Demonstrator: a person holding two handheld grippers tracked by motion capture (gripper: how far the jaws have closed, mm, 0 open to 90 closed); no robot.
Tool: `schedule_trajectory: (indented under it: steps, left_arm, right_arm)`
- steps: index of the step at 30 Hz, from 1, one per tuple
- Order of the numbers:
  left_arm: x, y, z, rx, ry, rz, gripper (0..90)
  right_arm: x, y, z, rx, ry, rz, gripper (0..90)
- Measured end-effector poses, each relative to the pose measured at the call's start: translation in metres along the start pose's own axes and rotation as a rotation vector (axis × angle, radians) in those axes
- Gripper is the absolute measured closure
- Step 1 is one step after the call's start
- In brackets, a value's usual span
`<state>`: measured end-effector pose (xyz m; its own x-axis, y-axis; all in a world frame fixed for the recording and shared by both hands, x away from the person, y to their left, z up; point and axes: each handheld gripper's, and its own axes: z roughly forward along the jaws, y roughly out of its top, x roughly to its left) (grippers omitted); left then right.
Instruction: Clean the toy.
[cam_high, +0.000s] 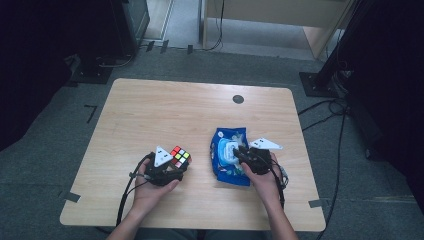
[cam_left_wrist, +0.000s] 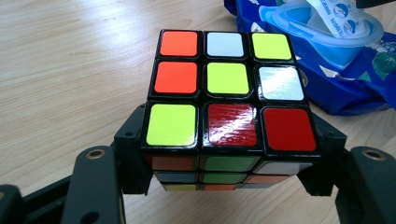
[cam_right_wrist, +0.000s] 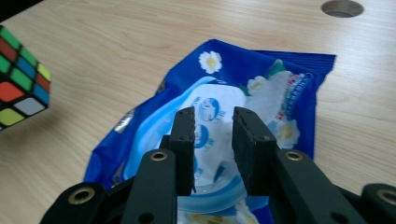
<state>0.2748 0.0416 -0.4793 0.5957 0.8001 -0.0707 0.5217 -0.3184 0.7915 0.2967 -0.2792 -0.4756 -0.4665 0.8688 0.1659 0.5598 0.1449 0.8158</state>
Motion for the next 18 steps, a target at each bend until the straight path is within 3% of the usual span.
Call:
schedule_trajectory:
  steps: [10,18]
  left_arm:
    - [0.005,0.002,-0.005,-0.013,-0.004,-0.008,34.0]
    - [0.007,0.002,-0.004,-0.013,-0.003,-0.014,34.0]
  right_arm:
    - [0.015,0.003,-0.002,-0.014,0.072,-0.020,70.1]
    - [0.021,0.005,-0.005,-0.031,0.088,-0.017,69.2]
